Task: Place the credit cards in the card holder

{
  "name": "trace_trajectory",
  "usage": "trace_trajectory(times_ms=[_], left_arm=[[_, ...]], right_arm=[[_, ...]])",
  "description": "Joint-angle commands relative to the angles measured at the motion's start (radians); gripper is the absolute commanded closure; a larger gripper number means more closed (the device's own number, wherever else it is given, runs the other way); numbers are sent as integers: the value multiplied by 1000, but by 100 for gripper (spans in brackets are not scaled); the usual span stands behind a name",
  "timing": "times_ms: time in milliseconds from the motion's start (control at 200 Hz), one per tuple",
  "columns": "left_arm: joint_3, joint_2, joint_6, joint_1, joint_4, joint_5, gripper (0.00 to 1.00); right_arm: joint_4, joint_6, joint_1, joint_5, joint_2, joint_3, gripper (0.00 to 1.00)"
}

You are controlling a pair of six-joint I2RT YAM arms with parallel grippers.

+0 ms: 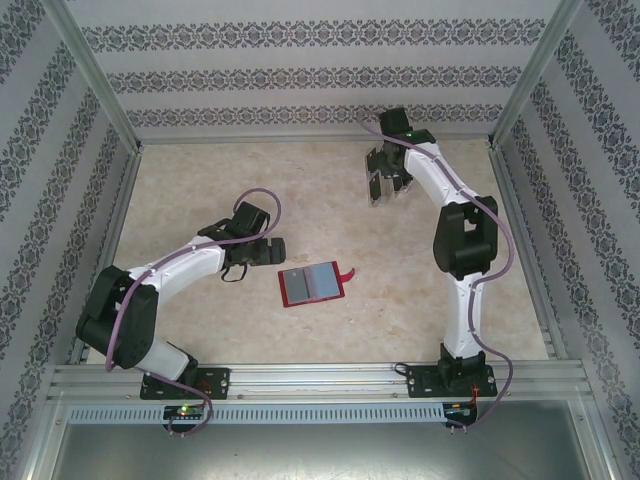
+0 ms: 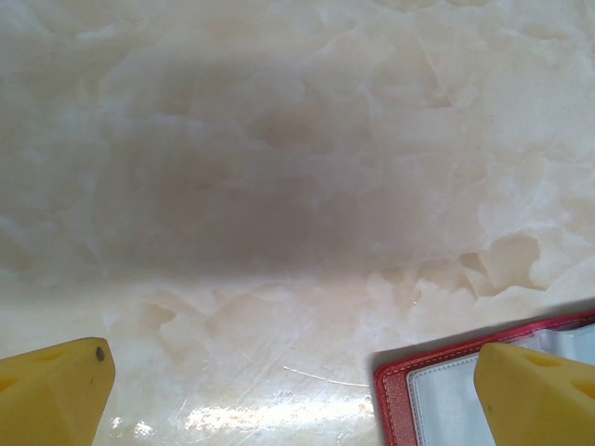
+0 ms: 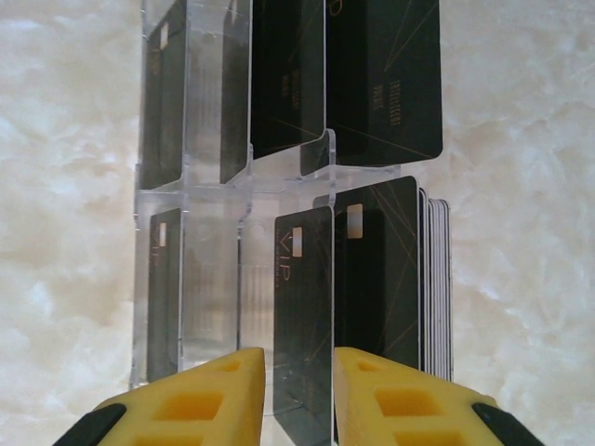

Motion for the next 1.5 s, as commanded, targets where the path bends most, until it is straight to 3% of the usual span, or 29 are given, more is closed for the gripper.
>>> trace_trajectory(times_ms=[0,380,814,1494], left_arm=[[-1,-22,17,11,-5,11,0],[-4,-24,18,11,-2,7,0],[-10,-25,18,11,6,5,0],[-11,-21,21,11,8,2,0]], right_arm=[[-35,-27,-1,61,25,33,73],[-41,-26,0,59,52,38,74],[-45,-22,8,41,58,40,84],[-70,-12,7,20,80,94,85]])
